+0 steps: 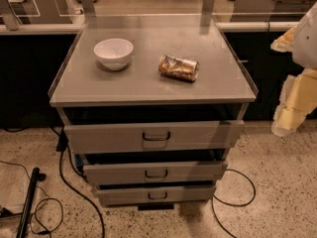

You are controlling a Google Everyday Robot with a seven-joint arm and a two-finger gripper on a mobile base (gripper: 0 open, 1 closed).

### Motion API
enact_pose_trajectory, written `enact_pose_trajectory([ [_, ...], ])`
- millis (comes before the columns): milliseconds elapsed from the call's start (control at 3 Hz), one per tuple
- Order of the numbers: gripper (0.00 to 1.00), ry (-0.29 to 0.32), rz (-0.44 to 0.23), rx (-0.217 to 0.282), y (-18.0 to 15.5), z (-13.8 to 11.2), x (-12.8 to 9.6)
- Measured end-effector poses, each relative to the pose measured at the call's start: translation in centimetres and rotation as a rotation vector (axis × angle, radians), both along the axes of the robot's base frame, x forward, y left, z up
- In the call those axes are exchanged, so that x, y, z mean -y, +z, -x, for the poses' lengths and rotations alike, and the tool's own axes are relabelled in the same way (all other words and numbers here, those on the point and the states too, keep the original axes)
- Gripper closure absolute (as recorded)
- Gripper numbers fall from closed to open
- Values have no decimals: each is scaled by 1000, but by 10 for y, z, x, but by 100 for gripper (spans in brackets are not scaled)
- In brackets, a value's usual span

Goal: Open middle drawer

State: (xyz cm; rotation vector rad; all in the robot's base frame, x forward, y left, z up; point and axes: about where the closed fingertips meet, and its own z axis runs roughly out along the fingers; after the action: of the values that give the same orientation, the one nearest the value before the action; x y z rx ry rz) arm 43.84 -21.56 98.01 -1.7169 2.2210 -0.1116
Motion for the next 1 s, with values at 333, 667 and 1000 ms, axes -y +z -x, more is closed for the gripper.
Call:
enact_pose_trajectory([
  [333,0,-8,4,5,1,-3,-2],
  [667,0,-4,-36,3,-12,-7,-6],
  [1000,0,3,-128,-16,-49,-13,-13],
])
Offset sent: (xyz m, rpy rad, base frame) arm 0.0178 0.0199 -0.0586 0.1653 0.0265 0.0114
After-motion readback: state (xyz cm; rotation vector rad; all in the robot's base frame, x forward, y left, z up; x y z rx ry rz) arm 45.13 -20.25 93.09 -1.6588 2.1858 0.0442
